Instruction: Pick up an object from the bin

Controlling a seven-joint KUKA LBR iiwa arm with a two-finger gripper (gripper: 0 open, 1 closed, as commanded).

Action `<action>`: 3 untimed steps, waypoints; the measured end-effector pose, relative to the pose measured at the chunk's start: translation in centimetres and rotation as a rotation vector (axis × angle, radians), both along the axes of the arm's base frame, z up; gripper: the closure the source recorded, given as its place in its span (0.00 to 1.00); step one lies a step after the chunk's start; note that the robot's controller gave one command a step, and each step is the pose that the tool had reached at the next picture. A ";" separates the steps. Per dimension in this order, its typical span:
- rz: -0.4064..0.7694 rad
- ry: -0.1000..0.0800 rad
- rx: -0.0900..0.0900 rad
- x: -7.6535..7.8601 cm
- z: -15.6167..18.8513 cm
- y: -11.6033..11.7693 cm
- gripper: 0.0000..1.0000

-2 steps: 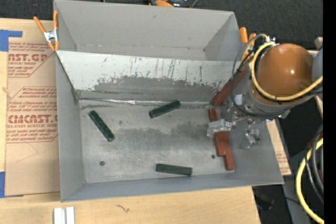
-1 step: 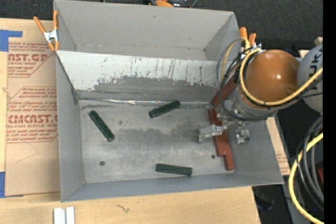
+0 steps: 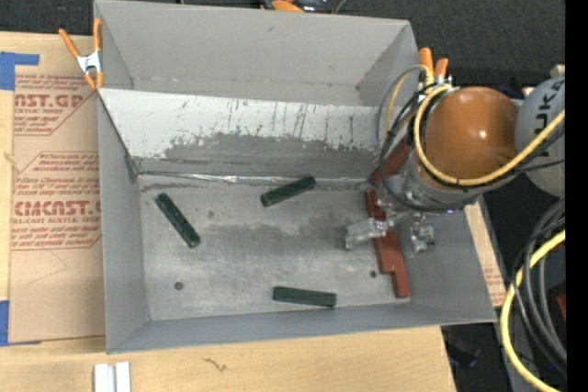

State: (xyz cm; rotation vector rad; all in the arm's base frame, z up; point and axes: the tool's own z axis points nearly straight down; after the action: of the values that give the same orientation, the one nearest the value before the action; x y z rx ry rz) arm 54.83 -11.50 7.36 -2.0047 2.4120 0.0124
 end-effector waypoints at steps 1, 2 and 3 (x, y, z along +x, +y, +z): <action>-0.003 -0.001 -0.005 0.0 0.0 -0.4 1.00; -0.005 -0.007 -0.009 0.2 7.0 -0.2 1.00; -0.006 -0.007 -0.008 0.3 12.0 -0.1 1.00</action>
Offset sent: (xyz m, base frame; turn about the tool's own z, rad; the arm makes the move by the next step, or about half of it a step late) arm 0.0000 0.0000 0.0000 0.0000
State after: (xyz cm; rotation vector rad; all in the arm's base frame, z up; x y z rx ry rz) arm 55.17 -11.58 19.39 -1.9974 2.4180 -0.0046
